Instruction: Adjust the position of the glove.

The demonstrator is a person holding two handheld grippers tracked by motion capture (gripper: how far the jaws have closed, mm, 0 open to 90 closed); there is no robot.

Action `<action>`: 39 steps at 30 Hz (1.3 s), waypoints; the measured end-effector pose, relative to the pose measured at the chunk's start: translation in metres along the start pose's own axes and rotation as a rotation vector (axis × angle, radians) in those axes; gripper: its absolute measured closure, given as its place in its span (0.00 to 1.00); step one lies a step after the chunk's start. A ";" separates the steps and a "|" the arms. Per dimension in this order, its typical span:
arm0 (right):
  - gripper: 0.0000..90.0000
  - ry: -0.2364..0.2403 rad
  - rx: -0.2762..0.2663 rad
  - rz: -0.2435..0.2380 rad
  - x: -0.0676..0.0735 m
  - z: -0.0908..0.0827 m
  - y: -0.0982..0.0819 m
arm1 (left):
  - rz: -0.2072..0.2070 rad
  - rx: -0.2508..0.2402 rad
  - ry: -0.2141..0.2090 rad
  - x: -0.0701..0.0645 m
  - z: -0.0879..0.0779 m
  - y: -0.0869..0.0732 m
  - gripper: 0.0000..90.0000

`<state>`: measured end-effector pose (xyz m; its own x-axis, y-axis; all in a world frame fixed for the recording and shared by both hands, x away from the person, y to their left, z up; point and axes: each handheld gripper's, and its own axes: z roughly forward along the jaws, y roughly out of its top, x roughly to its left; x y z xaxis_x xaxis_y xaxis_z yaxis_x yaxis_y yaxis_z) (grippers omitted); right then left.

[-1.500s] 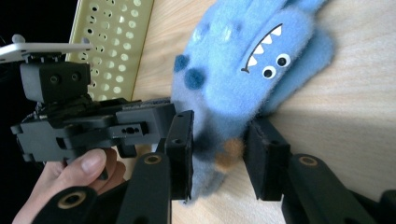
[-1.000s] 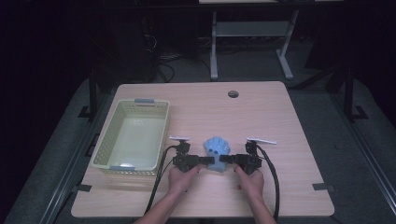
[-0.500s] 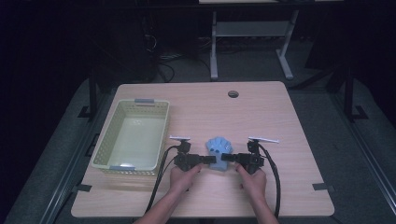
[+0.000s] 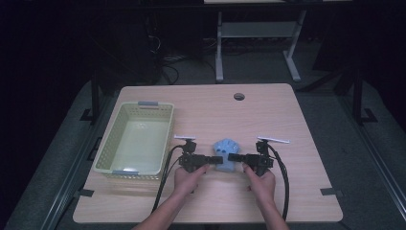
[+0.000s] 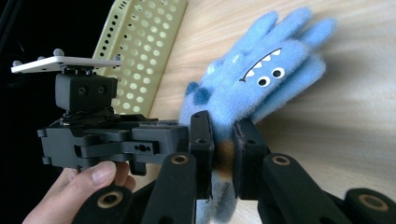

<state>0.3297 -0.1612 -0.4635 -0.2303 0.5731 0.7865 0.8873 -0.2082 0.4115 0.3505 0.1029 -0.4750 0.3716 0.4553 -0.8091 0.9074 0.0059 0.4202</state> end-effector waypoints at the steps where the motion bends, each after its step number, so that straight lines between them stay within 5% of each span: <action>1: 0.89 0.000 -0.001 -0.007 0.002 -0.001 0.001 | 0.003 -0.003 0.000 -0.002 -0.001 0.001 0.80; 19: 0.89 0.084 -0.051 -0.064 0.044 -0.011 0.022 | 0.076 -0.064 -0.034 -0.033 -0.040 0.026 0.80; 39: 0.89 0.151 -0.033 -0.138 0.101 0.018 0.046 | 0.103 -0.131 -0.036 -0.037 -0.104 0.046 0.80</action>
<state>0.3546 -0.0985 -0.3738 -0.4086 0.4732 0.7805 0.8302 -0.1626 0.5332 0.3582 0.1789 -0.3833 0.4704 0.4272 -0.7721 0.8318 0.0775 0.5497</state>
